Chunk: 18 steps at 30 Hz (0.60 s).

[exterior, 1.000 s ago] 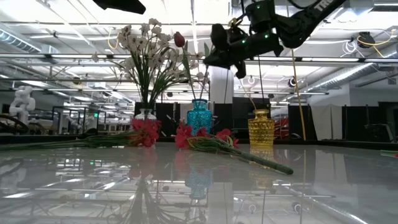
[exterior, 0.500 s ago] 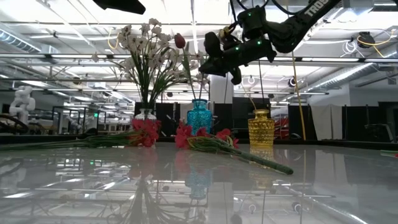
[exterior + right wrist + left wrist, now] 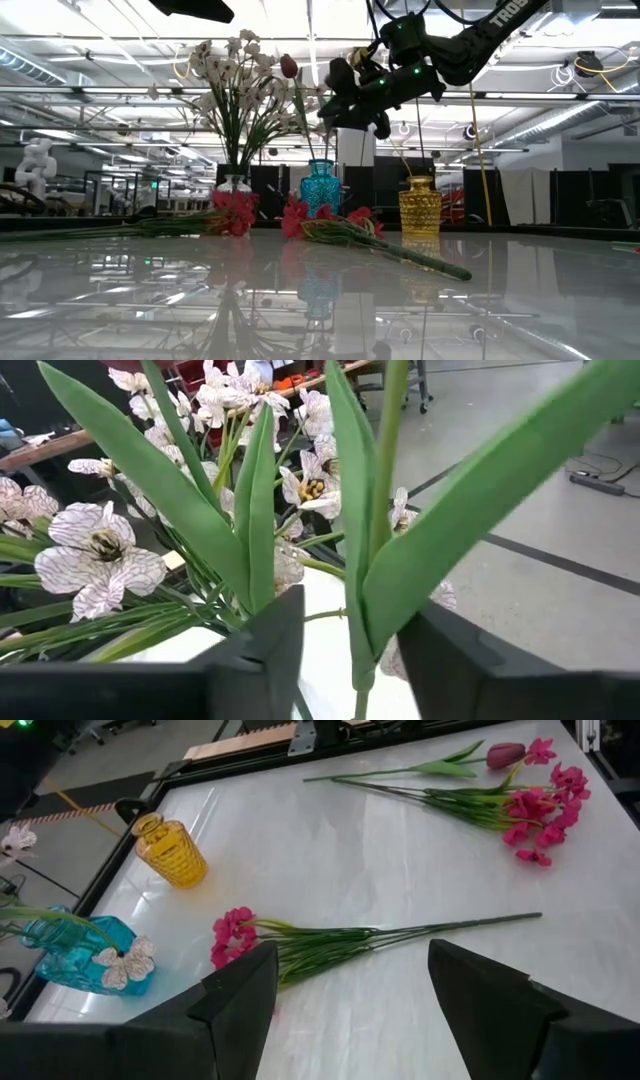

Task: Sort flowers into vase by color
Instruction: Put the top red tulip into the blue vase, then put the red tulip into the blue vase

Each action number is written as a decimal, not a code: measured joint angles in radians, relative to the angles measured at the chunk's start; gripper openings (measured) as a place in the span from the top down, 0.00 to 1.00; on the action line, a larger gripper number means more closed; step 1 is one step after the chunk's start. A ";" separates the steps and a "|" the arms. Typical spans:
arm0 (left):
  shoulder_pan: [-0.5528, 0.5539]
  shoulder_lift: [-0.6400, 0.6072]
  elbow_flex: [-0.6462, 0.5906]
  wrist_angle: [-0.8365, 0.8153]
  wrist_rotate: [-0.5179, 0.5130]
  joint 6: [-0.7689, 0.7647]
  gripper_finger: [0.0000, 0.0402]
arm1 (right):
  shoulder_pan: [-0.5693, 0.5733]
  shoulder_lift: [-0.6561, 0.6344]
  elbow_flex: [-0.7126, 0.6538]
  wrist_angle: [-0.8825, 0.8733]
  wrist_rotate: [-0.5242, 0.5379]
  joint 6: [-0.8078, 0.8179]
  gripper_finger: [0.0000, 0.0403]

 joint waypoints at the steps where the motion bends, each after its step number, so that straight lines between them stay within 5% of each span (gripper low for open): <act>1: 0.000 0.000 0.000 0.000 0.000 -0.001 0.34 | -0.002 0.000 0.000 0.000 0.000 -0.003 0.61; 18: -0.001 0.000 0.000 0.000 0.028 -0.003 0.34 | -0.018 -0.090 -0.001 -0.138 0.004 -0.070 0.29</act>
